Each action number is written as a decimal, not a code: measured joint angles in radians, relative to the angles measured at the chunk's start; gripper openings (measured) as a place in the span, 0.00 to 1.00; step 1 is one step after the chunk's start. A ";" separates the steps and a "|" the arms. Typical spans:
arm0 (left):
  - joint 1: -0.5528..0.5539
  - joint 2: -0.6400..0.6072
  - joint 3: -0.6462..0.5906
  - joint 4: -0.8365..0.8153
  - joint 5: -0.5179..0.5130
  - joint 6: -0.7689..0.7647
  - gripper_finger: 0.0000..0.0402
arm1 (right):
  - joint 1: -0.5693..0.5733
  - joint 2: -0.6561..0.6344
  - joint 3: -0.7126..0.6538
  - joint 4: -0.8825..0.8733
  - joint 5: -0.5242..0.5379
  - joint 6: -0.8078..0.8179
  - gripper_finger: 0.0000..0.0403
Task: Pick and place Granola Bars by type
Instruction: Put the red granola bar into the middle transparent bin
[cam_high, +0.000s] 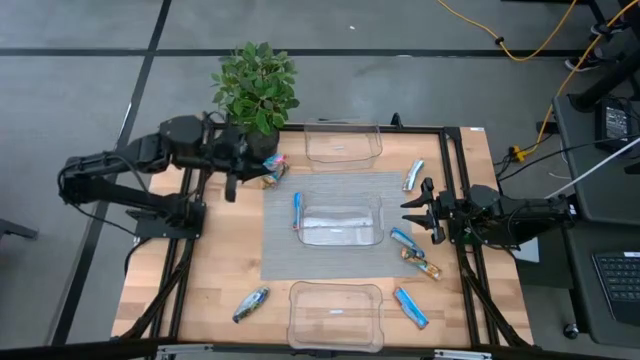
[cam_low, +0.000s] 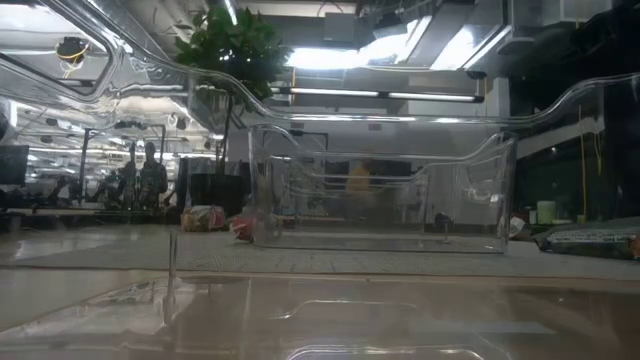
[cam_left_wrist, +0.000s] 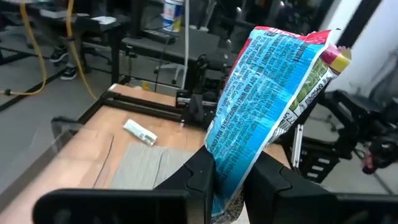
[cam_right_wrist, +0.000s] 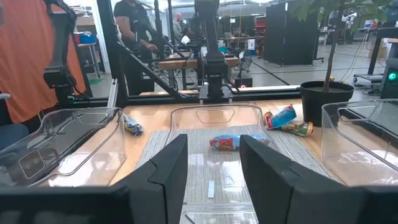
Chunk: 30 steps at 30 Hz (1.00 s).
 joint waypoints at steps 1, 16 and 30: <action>0.000 0.037 0.043 -0.012 0.012 0.019 0.13 | 0.000 0.000 0.000 0.000 0.000 0.000 0.37; 0.008 0.396 0.264 -0.101 0.097 0.096 0.14 | 0.000 0.000 0.000 0.000 0.000 0.001 0.37; 0.020 0.657 0.265 -0.092 0.154 0.057 0.14 | 0.000 0.000 0.000 0.000 0.000 0.001 0.37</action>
